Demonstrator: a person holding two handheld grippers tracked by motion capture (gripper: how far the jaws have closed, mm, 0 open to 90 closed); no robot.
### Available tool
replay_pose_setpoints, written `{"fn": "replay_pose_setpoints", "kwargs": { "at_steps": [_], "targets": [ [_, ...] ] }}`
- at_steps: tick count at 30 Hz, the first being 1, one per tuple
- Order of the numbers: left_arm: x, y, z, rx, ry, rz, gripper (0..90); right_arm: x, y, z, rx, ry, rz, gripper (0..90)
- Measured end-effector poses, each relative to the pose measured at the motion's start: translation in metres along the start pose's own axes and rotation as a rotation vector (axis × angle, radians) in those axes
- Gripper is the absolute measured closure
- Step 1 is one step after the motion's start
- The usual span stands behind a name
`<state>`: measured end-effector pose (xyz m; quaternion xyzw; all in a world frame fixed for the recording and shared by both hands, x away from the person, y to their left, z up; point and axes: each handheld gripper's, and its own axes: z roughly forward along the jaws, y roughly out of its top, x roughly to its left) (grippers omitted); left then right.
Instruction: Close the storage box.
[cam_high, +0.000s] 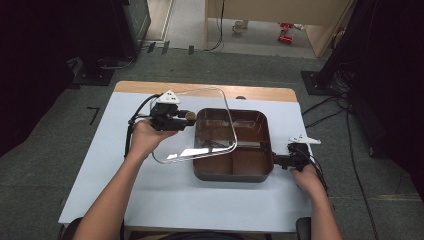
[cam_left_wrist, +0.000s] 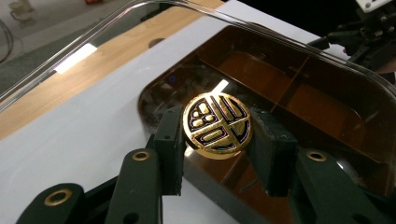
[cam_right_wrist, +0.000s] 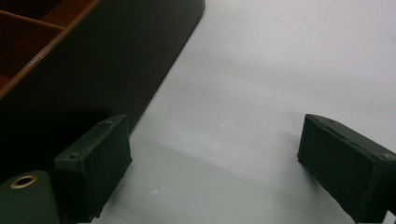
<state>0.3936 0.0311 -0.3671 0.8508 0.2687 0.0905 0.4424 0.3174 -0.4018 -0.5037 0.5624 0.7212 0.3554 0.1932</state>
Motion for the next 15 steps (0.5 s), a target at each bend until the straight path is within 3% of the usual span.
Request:
{"fn": "replay_pose_setpoints", "kwargs": {
  "at_steps": [5, 9, 15],
  "targets": [
    [-0.012, 0.009, 0.025, 0.021, -0.044, 0.031, 59.6, 0.0, 0.0, 0.0, 0.0, 0.0, 0.001, 8.9],
    [-0.017, 0.013, 0.041, 0.038, -0.068, 0.033, 59.6, 0.0, 0.0, 0.0, 0.001, 0.0, 0.002, 8.9],
    [-0.026, 0.017, 0.058, 0.053, -0.096, 0.057, 59.7, 0.0, 0.0, 0.0, 0.002, 0.0, 0.001, 8.9]
  ]
}}
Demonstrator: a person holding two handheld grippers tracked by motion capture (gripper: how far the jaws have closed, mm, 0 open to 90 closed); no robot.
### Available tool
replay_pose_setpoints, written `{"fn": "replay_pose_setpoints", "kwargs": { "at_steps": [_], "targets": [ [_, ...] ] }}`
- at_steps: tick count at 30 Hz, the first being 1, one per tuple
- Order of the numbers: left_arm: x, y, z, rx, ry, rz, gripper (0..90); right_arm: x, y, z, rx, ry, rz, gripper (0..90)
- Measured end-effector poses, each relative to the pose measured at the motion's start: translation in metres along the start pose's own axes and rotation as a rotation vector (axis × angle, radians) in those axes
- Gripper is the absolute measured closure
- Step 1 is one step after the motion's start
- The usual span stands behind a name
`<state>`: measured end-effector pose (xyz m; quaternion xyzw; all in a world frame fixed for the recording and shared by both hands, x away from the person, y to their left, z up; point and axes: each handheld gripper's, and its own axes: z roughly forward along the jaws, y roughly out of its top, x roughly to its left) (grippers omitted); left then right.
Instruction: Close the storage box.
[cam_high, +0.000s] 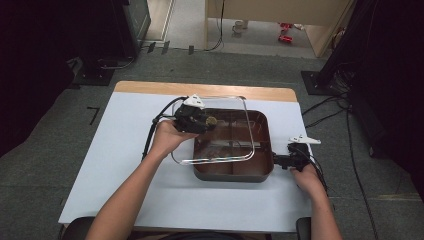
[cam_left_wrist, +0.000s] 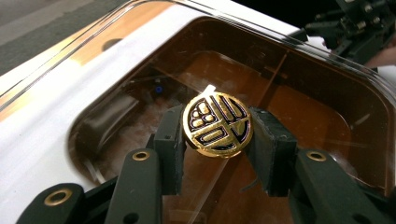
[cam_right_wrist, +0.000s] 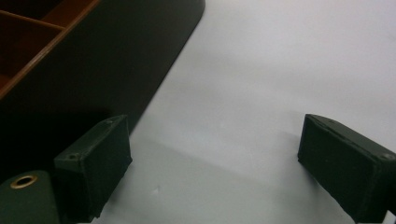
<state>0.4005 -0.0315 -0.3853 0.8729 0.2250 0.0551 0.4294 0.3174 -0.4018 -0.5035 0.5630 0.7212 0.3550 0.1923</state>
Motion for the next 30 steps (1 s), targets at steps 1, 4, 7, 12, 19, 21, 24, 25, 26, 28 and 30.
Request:
{"fn": "replay_pose_setpoints", "kwargs": {
  "at_steps": [1, 4, 7, 12, 19, 21, 24, 25, 26, 28, 30],
  "targets": [
    [-0.002, 0.001, 0.004, 0.005, -0.002, 0.006, 59.7, 0.0, 0.0, 0.0, 0.0, 0.0, -0.001, 8.9],
    [-0.007, 0.003, 0.015, 0.019, -0.011, 0.015, 59.7, 0.0, 0.0, 0.0, 0.0, 0.0, 0.0, 8.9],
    [-0.012, 0.004, 0.025, 0.027, -0.019, 0.015, 59.6, 0.0, 0.0, 0.0, 0.0, 0.0, -0.001, 8.9],
    [-0.02, 0.005, 0.043, 0.039, -0.046, 0.027, 59.6, 0.0, 0.0, 0.0, -0.001, 0.0, 0.0, 8.9],
    [-0.023, 0.004, 0.057, 0.056, -0.06, 0.032, 59.6, 0.0, 0.0, 0.0, 0.0, 0.0, -0.002, 8.9],
    [-0.025, 0.004, 0.061, 0.062, -0.069, 0.033, 59.6, 0.0, 0.0, 0.0, -0.001, 0.001, -0.001, 8.9],
    [-0.029, 0.005, 0.068, 0.068, -0.066, 0.05, 59.6, 0.0, 0.0, 0.0, -0.001, 0.001, -0.003, 8.9],
    [-0.029, 0.005, 0.068, 0.068, -0.066, 0.05, 59.6, 0.0, 0.0, 0.0, -0.001, 0.001, -0.003, 8.9],
    [-0.031, 0.006, 0.069, 0.067, -0.07, 0.05, 59.6, 0.0, 0.0, 0.0, -0.001, 0.001, -0.002, 8.9],
    [-0.032, 0.006, 0.071, 0.072, -0.077, 0.053, 59.6, 0.0, 0.0, 0.0, -0.001, 0.001, -0.003, 8.9],
    [-0.032, 0.005, 0.073, 0.072, -0.089, 0.031, 59.5, 0.0, 0.0, 0.0, -0.001, 0.001, -0.004, 8.9]
  ]
}}
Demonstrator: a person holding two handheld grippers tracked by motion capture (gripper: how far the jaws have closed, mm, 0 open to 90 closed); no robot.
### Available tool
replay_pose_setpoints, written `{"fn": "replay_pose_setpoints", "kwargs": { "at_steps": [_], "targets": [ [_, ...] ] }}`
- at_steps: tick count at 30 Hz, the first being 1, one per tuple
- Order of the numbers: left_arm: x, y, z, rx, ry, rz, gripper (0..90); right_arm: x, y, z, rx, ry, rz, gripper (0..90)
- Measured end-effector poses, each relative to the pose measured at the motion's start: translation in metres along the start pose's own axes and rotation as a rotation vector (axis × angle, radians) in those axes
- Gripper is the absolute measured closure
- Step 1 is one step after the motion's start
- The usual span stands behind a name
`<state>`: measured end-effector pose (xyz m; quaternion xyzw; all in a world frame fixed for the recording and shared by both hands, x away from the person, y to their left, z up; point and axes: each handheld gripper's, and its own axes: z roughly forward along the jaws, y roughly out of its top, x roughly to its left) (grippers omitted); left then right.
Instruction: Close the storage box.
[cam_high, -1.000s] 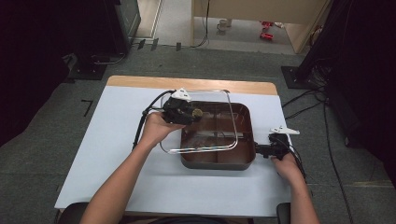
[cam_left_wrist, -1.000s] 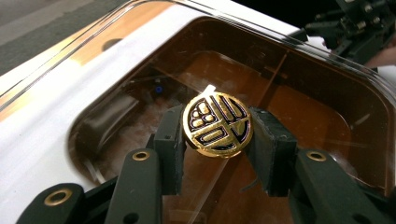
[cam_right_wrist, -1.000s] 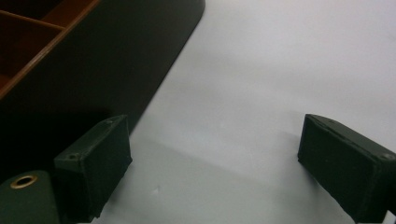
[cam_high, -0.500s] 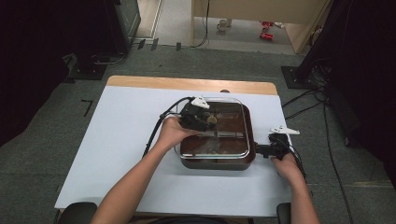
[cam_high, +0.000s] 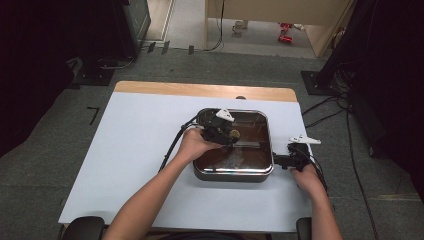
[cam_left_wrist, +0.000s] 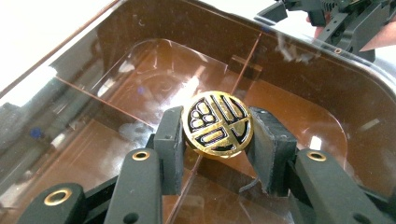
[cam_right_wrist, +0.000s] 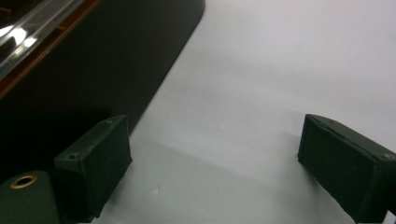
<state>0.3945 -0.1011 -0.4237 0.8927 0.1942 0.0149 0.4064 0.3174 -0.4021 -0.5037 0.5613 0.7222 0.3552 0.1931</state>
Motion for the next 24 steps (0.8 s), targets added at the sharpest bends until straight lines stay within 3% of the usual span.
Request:
{"fn": "replay_pose_setpoints", "kwargs": {
  "at_steps": [12, 14, 17, 19, 21, 22, 24],
  "targets": [
    [-0.001, -0.001, 0.0, -0.011, 0.014, 0.014, 57.9, 0.0, 0.0, 0.0, 0.0, -0.001, 0.001, 8.9],
    [-0.001, 0.0, -0.001, -0.033, 0.012, 0.005, 48.6, 0.0, 0.0, 0.0, -0.001, -0.001, -0.001, 9.0],
    [0.001, 0.001, -0.007, -0.061, 0.01, -0.008, 42.9, 0.0, 0.0, 0.0, 0.0, -0.001, 0.001, 9.0],
    [0.003, 0.003, -0.015, -0.076, 0.024, -0.025, 39.3, 0.0, 0.0, 0.0, 0.0, -0.001, 0.002, 9.0],
    [0.003, 0.004, -0.022, -0.069, 0.077, -0.027, 37.7, 0.0, 0.0, 0.0, 0.0, -0.001, 0.002, 9.0],
    [0.002, 0.004, -0.028, -0.06, 0.122, 0.0, 35.8, 0.0, 0.0, 0.0, -0.001, -0.001, 0.003, 9.0],
    [0.002, 0.004, -0.033, -0.062, 0.126, 0.013, 34.5, 0.0, 0.0, 0.0, -0.001, -0.001, 0.003, 8.9]
  ]
}}
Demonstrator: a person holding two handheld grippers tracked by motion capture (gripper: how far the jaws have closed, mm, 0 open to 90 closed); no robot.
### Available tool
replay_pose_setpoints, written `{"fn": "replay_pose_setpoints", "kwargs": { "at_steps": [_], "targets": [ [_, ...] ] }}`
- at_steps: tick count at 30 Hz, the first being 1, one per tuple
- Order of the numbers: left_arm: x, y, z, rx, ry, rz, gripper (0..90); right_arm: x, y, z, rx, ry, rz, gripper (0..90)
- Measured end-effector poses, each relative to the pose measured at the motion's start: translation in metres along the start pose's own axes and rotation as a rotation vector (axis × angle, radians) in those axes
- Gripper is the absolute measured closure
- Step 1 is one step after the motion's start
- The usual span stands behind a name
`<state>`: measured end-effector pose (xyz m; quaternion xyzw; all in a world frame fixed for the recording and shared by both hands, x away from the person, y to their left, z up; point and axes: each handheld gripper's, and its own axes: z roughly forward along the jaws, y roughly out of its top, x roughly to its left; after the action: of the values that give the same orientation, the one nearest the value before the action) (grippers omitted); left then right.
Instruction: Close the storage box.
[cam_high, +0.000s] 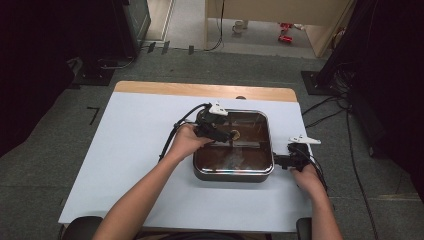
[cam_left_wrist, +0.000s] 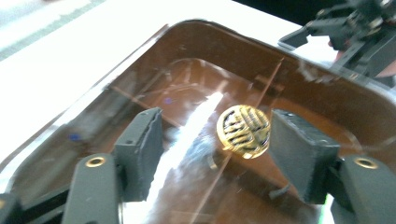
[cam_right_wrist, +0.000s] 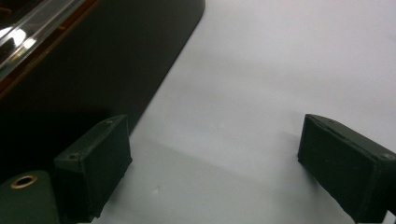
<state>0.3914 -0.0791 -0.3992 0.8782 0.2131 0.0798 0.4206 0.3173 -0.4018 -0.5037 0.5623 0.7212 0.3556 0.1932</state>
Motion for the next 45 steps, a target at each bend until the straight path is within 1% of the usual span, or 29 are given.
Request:
{"fn": "replay_pose_setpoints", "kwargs": {
  "at_steps": [2, 3, 4, 6, 11, 12, 13, 14, 17, 18, 19, 20, 21, 23, 24, 27, 28, 29, 31, 33, 34, 35, 37, 38, 39, 40, 42, 44, 45],
  "targets": [
    [0.003, 0.0, -0.008, -0.005, -0.012, -0.032, 33.7, 0.0, 0.0, 0.0, 0.0, 0.0, 0.0, 9.0],
    [0.004, -0.001, -0.01, -0.013, -0.023, -0.05, 31.3, 0.0, 0.0, 0.0, 0.0, 0.0, 0.0, 9.0],
    [0.006, -0.001, -0.016, -0.028, -0.035, -0.075, 29.8, 0.0, 0.0, 0.0, 0.0, 0.0, 0.0, 9.0],
    [0.008, -0.004, -0.023, -0.052, -0.037, -0.101, 29.1, 0.0, 0.0, 0.0, 0.0, 0.0, 0.0, 9.0],
    [0.009, -0.009, -0.04, -0.044, 0.02, -0.09, 27.0, 0.0, 0.0, 0.0, 0.0, 0.0, 0.0, 9.0],
    [0.01, -0.011, -0.047, -0.041, 0.046, -0.091, 26.8, 0.0, 0.0, 0.0, 0.0, 0.0, -0.001, 9.0],
    [0.01, -0.011, -0.047, -0.041, 0.046, -0.091, 26.7, 0.0, 0.0, 0.0, 0.0, 0.0, -0.001, 9.0],
    [0.012, -0.015, -0.054, -0.05, 0.028, -0.11, 26.3, 0.0, 0.0, 0.0, 0.001, 0.0, -0.001, 9.0],
    [0.013, -0.018, -0.06, -0.054, 0.036, -0.108, 24.9, 0.0, 0.0, 0.0, 0.001, 0.0, 0.0, 9.0],
    [0.013, -0.022, -0.065, -0.055, 0.06, -0.09, 24.8, 0.0, 0.0, 0.0, 0.001, -0.001, -0.001, 9.0],
    [0.013, -0.022, -0.065, -0.055, 0.06, -0.09, 24.9, 0.0, 0.0, 0.0, 0.001, -0.001, -0.001, 9.0],
    [0.014, -0.027, -0.071, -0.05, 0.076, -0.082, 24.8, 0.0, 0.0, 0.0, 0.0, -0.001, -0.001, 9.0],
    [0.014, -0.027, -0.071, -0.05, 0.076, -0.082, 24.8, 0.0, 0.0, 0.0, 0.0, -0.001, -0.001, 9.0],
    [0.015, -0.031, -0.075, -0.048, 0.097, -0.085, 24.7, 0.0, 0.0, 0.0, 0.001, 0.0, -0.001, 9.0],
    [0.019, -0.037, -0.079, -0.053, 0.113, -0.102, 24.8, 0.0, 0.0, 0.0, 0.001, 0.0, -0.001, 9.0],
    [0.021, -0.042, -0.083, -0.051, 0.129, -0.112, 24.8, 0.0, 0.0, 0.0, -0.001, 0.0, -0.002, 9.0],
    [0.022, -0.05, -0.088, -0.058, 0.14, -0.114, 24.8, 0.0, 0.0, 0.0, -0.001, 0.0, -0.003, 9.0],
    [0.022, -0.05, -0.088, -0.058, 0.14, -0.114, 24.8, 0.0, 0.0, 0.0, -0.001, 0.0, -0.003, 9.0],
    [0.024, -0.06, -0.093, -0.06, 0.153, -0.118, 24.7, 0.0, 0.0, 0.0, -0.001, -0.001, -0.001, 9.0],
    [0.026, -0.067, -0.097, -0.06, 0.163, -0.131, 24.7, 0.0, 0.0, 0.0, -0.001, -0.001, -0.002, 9.0],
    [0.027, -0.075, -0.1, -0.058, 0.172, -0.144, 24.2, 0.0, 0.0, 0.0, -0.001, -0.001, -0.002, 9.0],
    [0.027, -0.075, -0.1, -0.058, 0.172, -0.144, 23.5, 0.0, 0.0, 0.0, -0.001, -0.001, -0.002, 9.0],
    [0.028, -0.083, -0.104, -0.062, 0.192, -0.158, 23.1, 0.0, 0.0, 0.0, -0.001, 0.0, -0.002, 9.0],
    [0.029, -0.09, -0.108, -0.069, 0.205, -0.169, 23.0, 0.0, 0.0, 0.0, -0.001, -0.001, -0.002, 9.0],
    [0.029, -0.09, -0.108, -0.069, 0.205, -0.169, 22.6, 0.0, 0.0, 0.0, -0.001, -0.001, -0.002, 9.0],
    [0.03, -0.098, -0.113, -0.069, 0.222, -0.179, 22.5, 0.0, 0.0, 0.0, -0.001, 0.0, -0.002, 9.0],
    [0.031, -0.102, -0.115, -0.074, 0.232, -0.185, 22.5, 0.0, 0.0, 0.0, -0.001, 0.0, -0.002, 9.0],
    [0.033, -0.115, -0.118, -0.09, 0.242, -0.222, 22.3, 0.0, 0.0, 0.0, -0.001, 0.0, -0.002, 9.0],
    [0.033, -0.115, -0.118, -0.09, 0.242, -0.222, 22.0, 0.0, 0.0, 0.0, -0.001, 0.0, -0.002, 9.0]
  ]
}}
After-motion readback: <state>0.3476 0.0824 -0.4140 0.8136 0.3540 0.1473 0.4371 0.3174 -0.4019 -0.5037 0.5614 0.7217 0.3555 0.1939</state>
